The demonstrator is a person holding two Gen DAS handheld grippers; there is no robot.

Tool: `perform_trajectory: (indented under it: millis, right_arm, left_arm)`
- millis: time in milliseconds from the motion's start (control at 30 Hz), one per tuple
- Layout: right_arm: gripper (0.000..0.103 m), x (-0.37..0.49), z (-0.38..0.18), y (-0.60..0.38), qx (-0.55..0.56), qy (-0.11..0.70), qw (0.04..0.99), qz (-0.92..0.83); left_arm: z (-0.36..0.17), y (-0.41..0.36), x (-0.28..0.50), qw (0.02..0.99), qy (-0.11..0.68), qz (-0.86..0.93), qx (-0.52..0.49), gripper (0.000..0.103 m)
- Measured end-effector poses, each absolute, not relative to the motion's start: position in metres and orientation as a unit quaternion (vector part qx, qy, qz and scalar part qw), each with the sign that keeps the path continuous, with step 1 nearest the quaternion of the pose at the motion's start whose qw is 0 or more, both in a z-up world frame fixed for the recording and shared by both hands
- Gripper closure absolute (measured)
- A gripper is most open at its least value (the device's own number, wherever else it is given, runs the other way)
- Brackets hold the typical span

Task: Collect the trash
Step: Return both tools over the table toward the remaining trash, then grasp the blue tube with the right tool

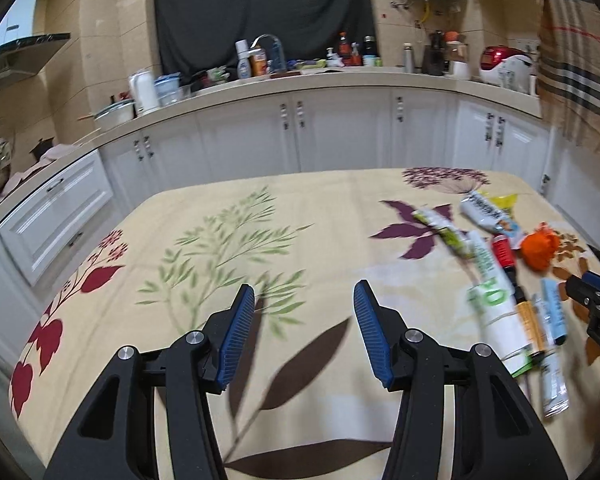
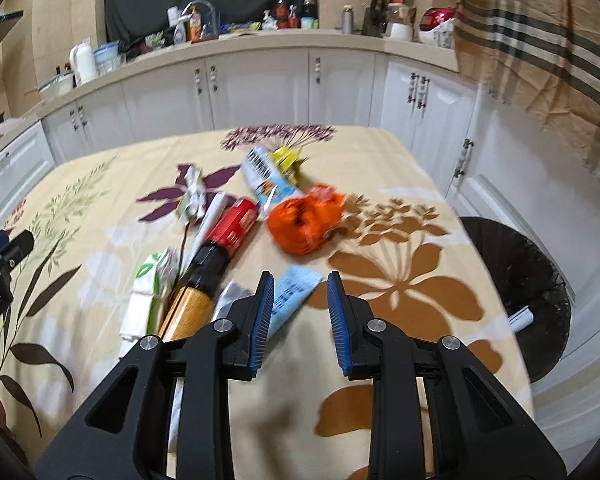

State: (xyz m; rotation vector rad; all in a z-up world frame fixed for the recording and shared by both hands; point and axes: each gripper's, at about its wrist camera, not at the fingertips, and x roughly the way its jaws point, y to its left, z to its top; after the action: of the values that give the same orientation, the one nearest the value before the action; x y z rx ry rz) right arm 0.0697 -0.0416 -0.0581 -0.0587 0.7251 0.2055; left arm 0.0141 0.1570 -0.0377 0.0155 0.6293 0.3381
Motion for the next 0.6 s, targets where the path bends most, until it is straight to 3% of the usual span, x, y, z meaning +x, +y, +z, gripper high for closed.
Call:
perform_trajectory:
  millis: [600]
  right_arm:
    - [0.077,0.073,-0.078,-0.026,-0.070,0.418,0.903,0.066]
  left_arm:
    - [-0.043,0.188,0.007,0.937,0.314,0.149,-0.042,0.050]
